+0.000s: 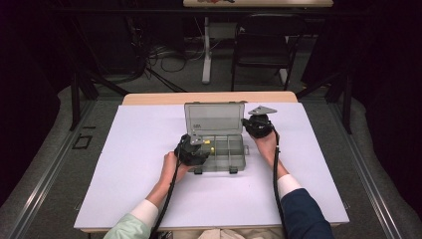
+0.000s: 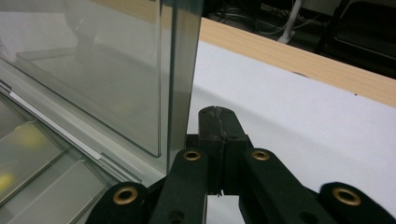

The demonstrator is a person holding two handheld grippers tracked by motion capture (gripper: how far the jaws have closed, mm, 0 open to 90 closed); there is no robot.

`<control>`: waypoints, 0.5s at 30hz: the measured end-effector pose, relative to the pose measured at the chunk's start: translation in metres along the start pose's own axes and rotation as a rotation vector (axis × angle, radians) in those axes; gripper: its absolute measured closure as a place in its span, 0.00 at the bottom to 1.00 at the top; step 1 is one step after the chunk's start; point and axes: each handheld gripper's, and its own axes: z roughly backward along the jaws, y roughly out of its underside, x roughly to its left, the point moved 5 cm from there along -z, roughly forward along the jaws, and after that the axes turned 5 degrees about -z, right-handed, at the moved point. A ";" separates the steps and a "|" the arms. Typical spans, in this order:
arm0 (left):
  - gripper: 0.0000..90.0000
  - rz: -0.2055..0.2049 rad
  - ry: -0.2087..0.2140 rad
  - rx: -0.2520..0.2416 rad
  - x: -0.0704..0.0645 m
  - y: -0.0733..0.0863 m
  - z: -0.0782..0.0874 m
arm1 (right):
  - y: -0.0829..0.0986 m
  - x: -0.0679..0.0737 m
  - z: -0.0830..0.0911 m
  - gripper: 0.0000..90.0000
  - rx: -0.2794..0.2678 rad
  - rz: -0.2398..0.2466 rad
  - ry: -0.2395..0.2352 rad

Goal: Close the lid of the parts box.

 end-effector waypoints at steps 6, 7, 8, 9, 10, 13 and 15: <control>0.53 -0.010 -0.010 0.005 0.000 0.000 0.000 | -0.003 0.001 0.005 1.00 -0.019 0.015 -0.003; 0.52 -0.014 -0.012 0.005 0.000 -0.001 0.000 | -0.003 0.001 0.005 1.00 -0.018 0.017 -0.004; 0.52 -0.020 -0.017 0.000 0.000 -0.001 0.000 | -0.003 0.001 0.005 1.00 -0.022 0.019 -0.004; 0.50 -0.018 -0.016 -0.004 0.000 -0.001 0.001 | -0.003 0.001 0.006 1.00 -0.024 0.025 -0.006; 0.49 -0.024 -0.019 -0.014 0.000 -0.002 0.001 | -0.003 0.002 0.006 1.00 -0.025 0.025 -0.007; 0.32 -0.030 -0.035 -0.039 0.001 -0.004 0.006 | -0.003 0.002 0.006 1.00 -0.023 0.027 -0.011; 0.23 -0.040 -0.049 -0.057 0.001 -0.007 0.010 | -0.003 0.002 0.007 1.00 -0.025 0.031 -0.010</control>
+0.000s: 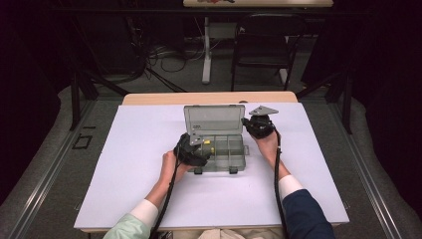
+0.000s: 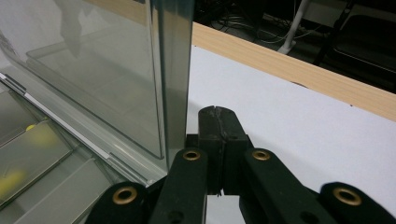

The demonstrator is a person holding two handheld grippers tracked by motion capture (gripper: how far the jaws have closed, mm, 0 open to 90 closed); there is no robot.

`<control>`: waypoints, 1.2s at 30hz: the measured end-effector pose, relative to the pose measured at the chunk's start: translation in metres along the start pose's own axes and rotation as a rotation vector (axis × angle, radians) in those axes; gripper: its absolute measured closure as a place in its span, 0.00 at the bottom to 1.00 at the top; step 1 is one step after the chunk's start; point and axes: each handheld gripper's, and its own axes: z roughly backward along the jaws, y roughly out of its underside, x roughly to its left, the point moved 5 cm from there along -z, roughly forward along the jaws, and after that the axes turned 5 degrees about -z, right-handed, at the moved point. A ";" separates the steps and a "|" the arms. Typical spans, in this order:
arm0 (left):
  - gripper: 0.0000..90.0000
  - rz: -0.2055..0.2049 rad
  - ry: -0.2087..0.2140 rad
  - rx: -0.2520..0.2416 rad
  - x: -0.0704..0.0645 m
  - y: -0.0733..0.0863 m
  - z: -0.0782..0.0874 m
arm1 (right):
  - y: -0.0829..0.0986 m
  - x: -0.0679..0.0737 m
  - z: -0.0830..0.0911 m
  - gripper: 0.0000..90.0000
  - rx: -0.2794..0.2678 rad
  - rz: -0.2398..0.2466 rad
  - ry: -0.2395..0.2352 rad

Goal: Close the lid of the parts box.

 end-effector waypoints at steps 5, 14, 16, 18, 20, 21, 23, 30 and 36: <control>0.05 0.019 -0.012 -0.045 0.004 -0.009 0.017 | 0.001 0.000 0.001 1.00 -0.003 0.002 -0.002; 0.00 0.093 -0.120 -0.034 0.042 -0.021 0.037 | 0.001 0.002 0.004 1.00 0.000 0.026 0.007; 0.13 0.094 -0.159 -0.033 0.054 -0.027 0.043 | 0.001 0.002 0.004 1.00 -0.003 0.025 0.009; 0.21 0.086 -0.178 -0.042 0.065 -0.036 0.046 | 0.001 0.002 0.004 1.00 -0.004 0.028 0.010; 0.38 0.077 -0.179 -0.049 0.075 -0.044 0.048 | 0.001 0.002 0.004 1.00 -0.004 0.026 0.010; 0.41 0.075 -0.175 -0.054 0.079 -0.047 0.049 | 0.001 0.002 0.004 1.00 -0.004 0.028 0.011; 0.53 0.071 -0.165 -0.056 0.086 -0.052 0.049 | 0.001 0.003 0.005 1.00 -0.008 0.028 0.010; 0.75 0.050 -0.139 -0.070 0.089 -0.057 0.054 | 0.002 0.002 0.008 1.00 -0.011 0.036 0.011; 0.80 0.039 -0.102 -0.093 0.086 -0.051 0.060 | -0.001 0.004 0.018 0.98 -0.016 0.051 -0.001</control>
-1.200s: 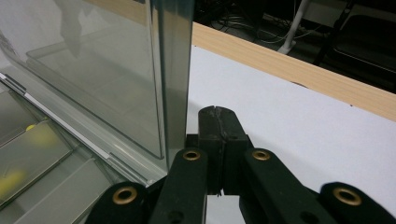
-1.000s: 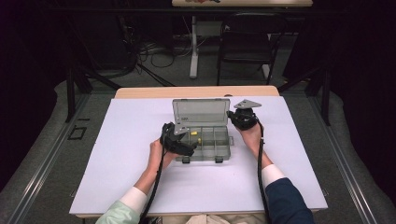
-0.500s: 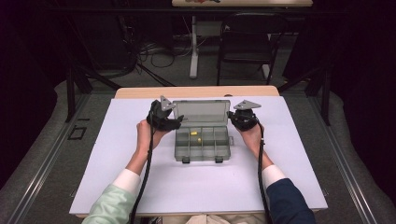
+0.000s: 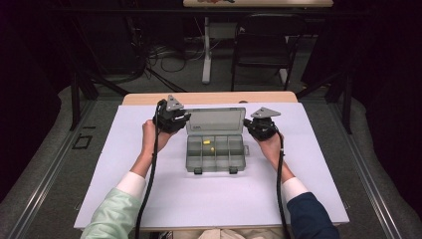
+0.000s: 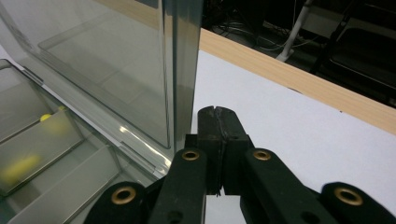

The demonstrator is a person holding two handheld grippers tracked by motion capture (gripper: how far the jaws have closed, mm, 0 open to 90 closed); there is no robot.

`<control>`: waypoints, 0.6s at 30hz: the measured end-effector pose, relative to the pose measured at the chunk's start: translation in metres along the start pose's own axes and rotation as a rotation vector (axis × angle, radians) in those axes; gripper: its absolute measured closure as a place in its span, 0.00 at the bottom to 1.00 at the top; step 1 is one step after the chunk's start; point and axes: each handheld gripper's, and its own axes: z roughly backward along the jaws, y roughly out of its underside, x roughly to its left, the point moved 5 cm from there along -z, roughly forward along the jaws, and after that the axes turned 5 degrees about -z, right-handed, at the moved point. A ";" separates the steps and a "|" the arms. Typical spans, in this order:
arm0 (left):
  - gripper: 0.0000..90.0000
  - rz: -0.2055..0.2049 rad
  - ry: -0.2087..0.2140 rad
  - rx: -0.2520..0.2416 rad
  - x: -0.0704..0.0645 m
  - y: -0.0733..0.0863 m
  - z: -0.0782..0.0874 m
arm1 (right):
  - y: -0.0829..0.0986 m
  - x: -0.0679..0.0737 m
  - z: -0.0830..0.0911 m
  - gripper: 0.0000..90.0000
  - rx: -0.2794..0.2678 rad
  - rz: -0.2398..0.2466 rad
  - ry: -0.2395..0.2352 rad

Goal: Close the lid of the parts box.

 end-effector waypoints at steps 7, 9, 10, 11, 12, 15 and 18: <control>0.82 -0.024 0.013 -0.016 -0.004 0.004 0.007 | -0.008 0.001 0.028 0.82 0.003 0.026 -0.038; 0.83 -0.026 0.014 -0.016 -0.005 0.005 0.008 | -0.010 0.002 0.038 0.77 0.011 0.036 -0.053; 0.83 -0.028 0.015 -0.019 -0.006 0.005 0.008 | -0.011 0.002 0.042 0.74 0.017 0.042 -0.060; 0.83 -0.030 0.015 -0.020 -0.007 0.005 0.008 | -0.013 0.003 0.046 0.72 0.024 0.051 -0.072; 0.83 -0.032 0.013 -0.020 -0.007 0.005 0.008 | -0.014 0.004 0.049 0.71 0.023 0.059 -0.075; 0.83 -0.027 0.017 -0.022 -0.007 0.006 0.008 | -0.022 0.007 0.056 0.70 0.020 0.072 -0.088; 0.83 -0.032 0.023 -0.018 -0.007 0.006 0.009 | -0.033 0.010 0.057 0.71 0.004 0.084 -0.094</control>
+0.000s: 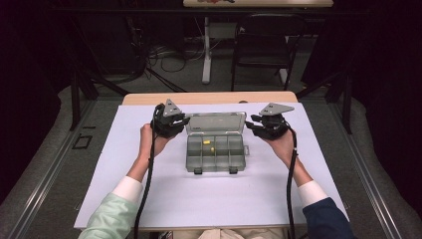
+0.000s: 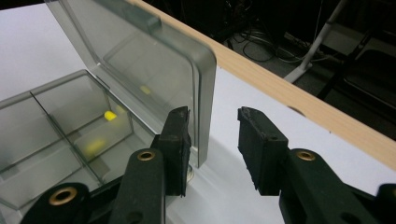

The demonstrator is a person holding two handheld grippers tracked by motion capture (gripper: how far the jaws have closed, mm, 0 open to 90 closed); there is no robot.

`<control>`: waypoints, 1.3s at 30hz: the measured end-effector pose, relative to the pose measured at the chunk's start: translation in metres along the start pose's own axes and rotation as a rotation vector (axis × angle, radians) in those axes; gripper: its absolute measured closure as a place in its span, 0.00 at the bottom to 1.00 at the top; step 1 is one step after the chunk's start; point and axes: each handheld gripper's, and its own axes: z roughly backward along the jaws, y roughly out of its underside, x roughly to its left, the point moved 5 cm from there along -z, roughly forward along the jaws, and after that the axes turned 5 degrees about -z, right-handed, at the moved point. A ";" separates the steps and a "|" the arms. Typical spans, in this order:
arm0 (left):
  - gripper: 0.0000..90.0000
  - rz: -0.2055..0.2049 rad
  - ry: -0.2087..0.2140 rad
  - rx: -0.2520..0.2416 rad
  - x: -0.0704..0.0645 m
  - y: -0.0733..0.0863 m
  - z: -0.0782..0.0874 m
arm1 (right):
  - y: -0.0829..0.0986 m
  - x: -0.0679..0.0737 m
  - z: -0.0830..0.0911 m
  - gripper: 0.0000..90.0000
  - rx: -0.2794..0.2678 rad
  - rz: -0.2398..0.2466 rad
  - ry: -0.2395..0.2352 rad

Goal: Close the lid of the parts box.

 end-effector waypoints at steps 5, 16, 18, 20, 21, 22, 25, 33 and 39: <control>0.83 -0.007 0.003 -0.001 -0.001 0.000 0.001 | -0.011 0.006 -0.004 0.76 0.001 0.024 -0.017; 0.82 -0.028 0.013 -0.014 -0.009 0.005 0.007 | -0.008 0.017 -0.002 0.85 0.002 0.066 -0.005; 0.82 -0.034 0.011 -0.015 -0.012 0.007 0.008 | -0.006 0.019 0.001 0.85 0.002 0.075 -0.005; 0.81 -0.043 0.008 -0.015 -0.015 0.008 0.009 | -0.005 0.021 0.002 0.85 0.000 0.082 -0.006; 0.80 -0.047 0.011 -0.016 -0.016 0.008 0.010 | -0.003 0.022 0.003 0.85 -0.002 0.087 -0.009; 0.78 -0.051 0.018 -0.010 -0.017 0.008 0.011 | -0.002 0.022 0.004 0.85 -0.004 0.090 -0.011; 0.57 -0.057 0.026 -0.001 -0.020 0.005 0.017 | 0.000 0.023 0.006 0.85 -0.008 0.094 -0.017; 0.56 -0.026 0.098 -0.101 -0.024 -0.014 0.047 | 0.003 0.027 0.009 0.85 -0.012 0.104 -0.014; 0.87 0.031 0.072 -0.078 -0.011 -0.023 0.043 | 0.008 0.029 0.012 0.84 -0.008 0.117 -0.017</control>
